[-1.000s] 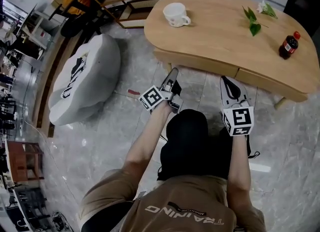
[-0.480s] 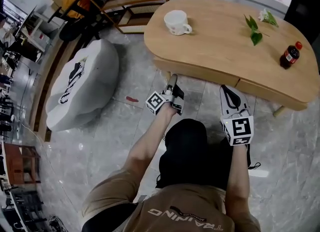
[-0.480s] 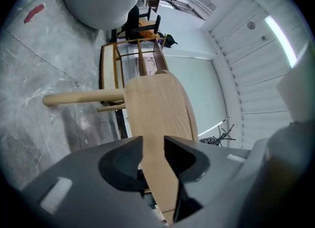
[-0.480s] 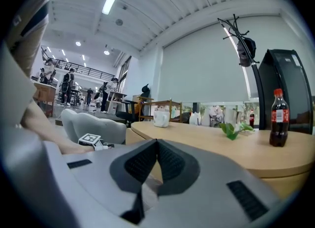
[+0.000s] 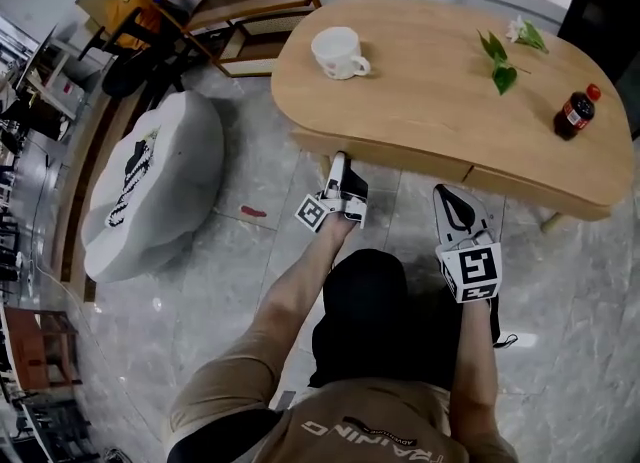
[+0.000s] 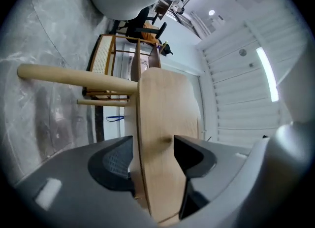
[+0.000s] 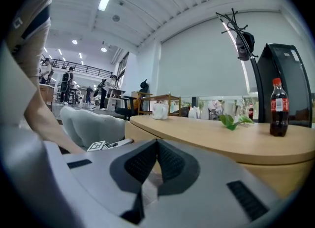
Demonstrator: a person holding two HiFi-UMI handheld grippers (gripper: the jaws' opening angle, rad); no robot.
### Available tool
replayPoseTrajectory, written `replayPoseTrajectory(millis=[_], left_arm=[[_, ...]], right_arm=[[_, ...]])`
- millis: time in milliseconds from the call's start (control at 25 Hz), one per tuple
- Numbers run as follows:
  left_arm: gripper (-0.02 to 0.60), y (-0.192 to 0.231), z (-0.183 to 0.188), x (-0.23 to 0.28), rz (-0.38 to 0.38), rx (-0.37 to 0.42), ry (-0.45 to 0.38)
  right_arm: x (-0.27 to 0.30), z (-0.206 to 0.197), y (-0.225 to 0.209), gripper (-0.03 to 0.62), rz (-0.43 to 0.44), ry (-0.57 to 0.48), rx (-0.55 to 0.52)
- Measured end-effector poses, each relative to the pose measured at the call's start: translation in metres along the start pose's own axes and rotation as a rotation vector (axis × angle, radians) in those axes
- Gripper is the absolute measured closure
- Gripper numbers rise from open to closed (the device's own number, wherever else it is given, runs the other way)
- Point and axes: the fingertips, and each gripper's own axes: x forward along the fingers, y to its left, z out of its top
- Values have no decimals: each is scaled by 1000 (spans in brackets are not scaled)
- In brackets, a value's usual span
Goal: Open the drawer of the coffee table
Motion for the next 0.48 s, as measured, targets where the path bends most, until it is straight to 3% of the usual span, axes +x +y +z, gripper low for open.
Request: replayPoseTrajectory(millis=[160, 480], left_arm=[[337, -5, 1, 5, -101, -64, -17], [337, -1, 2, 7, -107, -83, -21]], right_arm=[[0, -5, -2, 589, 1, 12, 0], [12, -4, 14, 589, 40, 4, 11]])
